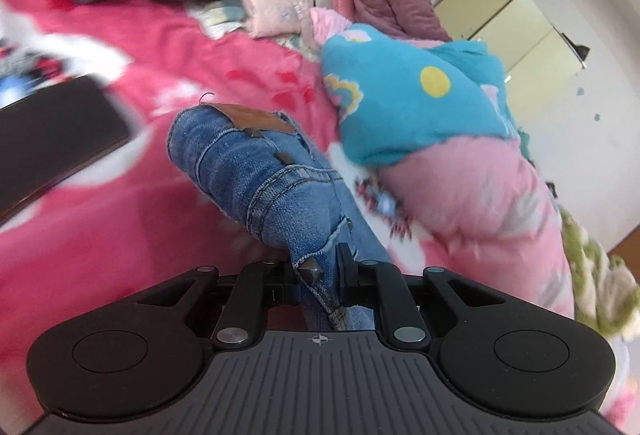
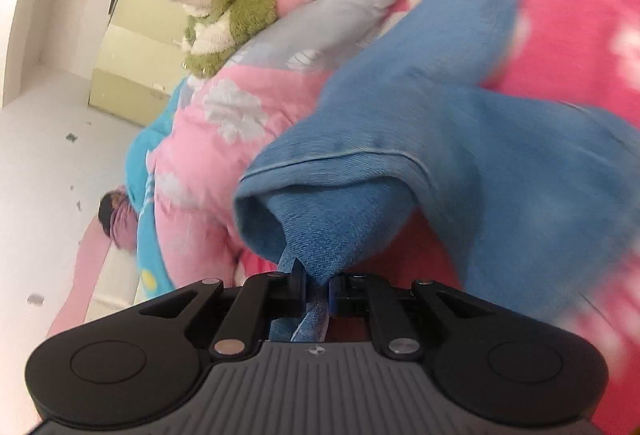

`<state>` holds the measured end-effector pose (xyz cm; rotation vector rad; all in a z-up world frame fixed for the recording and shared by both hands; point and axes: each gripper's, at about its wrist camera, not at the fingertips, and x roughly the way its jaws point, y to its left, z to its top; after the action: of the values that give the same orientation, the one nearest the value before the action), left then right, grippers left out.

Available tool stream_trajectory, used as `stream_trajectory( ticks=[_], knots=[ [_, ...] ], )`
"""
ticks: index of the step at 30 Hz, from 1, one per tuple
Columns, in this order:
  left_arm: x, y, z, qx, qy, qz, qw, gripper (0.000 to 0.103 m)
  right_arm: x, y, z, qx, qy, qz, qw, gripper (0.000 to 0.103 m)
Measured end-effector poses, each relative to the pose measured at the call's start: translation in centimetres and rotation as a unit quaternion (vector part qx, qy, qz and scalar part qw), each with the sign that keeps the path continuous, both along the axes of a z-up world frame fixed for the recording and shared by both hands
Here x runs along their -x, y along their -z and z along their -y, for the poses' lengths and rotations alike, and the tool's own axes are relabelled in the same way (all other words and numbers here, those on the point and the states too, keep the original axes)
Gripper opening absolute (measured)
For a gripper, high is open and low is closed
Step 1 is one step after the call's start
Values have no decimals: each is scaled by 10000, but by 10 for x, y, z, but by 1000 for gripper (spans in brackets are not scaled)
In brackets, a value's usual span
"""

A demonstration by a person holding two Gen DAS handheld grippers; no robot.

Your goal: Fold clothes

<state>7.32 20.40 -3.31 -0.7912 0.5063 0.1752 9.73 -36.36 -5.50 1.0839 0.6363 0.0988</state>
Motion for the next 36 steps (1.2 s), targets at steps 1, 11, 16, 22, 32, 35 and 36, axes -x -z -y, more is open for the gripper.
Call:
stream_trajectory(
  ticks=[1, 11, 16, 22, 32, 35, 36],
  knots=[
    [16, 3, 0, -19, 49, -40, 10000, 13, 19, 1, 2, 45, -27, -51, 10000, 9],
    [61, 35, -6, -459, 688, -33, 9966, 22, 105, 8, 12, 1287, -431, -830, 9873, 30],
    [71, 36, -16, -553, 975, 35, 9937, 30, 139, -85, -46, 4165, -1326, -62, 8994, 32],
    [92, 25, -30, -512, 1046, 252, 9929, 31, 83, -132, -190, 4587, -3224, 1956, 8046, 43],
    [89, 34, -53, -493, 651, 213, 9964, 33, -66, -77, -448, 3874, -5872, 2294, 6727, 43],
    [88, 31, -53, -707, 715, 385, 9942, 33, -91, -54, -476, 3862, -6168, 1891, 6593, 43],
    [89, 30, -52, -819, 723, 466, 9929, 33, -100, -47, -485, 3856, -6263, 1755, 6544, 43]
  ],
)
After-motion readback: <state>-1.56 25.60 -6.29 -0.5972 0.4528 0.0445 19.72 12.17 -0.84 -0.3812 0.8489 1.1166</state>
